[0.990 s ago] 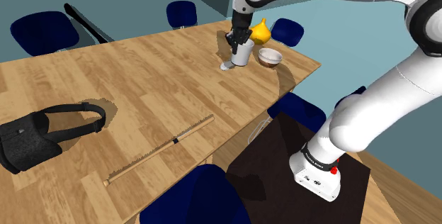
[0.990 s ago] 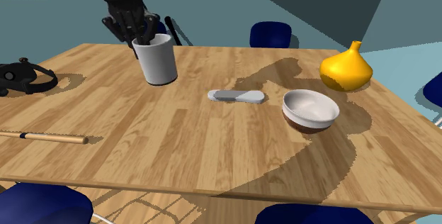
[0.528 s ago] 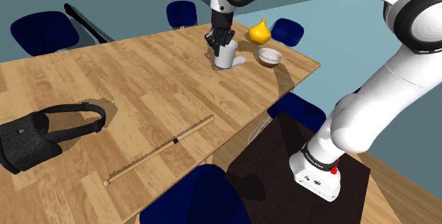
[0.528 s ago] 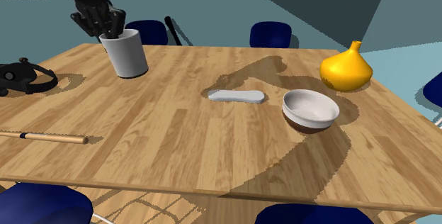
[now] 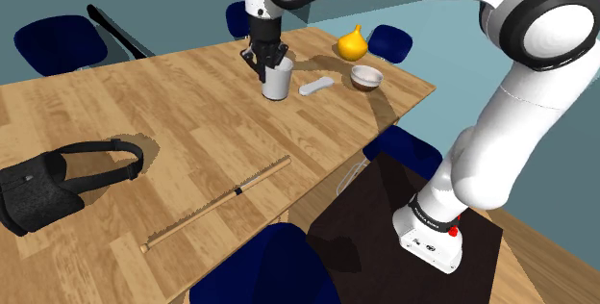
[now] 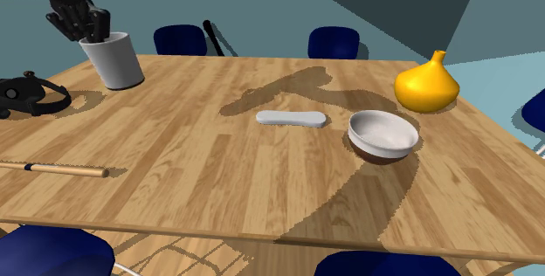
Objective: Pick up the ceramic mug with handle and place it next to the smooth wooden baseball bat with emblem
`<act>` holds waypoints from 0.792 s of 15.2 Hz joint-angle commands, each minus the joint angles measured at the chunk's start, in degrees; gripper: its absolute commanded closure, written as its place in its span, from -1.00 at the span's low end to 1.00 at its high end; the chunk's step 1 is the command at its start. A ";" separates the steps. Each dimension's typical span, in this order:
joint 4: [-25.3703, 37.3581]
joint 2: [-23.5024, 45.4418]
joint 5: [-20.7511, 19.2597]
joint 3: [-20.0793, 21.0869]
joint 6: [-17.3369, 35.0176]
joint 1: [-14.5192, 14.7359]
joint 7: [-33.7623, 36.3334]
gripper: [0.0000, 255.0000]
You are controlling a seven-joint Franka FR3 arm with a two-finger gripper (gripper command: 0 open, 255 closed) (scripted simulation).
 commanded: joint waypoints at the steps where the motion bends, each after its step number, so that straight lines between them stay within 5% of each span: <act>1: 4.13 3.38 -0.69 1.00 -0.95 1.44 2.49 1.00; 8: 22.75 16.71 -3.88 3.21 -7.09 7.69 9.84 1.00; 12: 19.15 16.36 -3.82 3.12 -3.84 7.46 10.02 1.00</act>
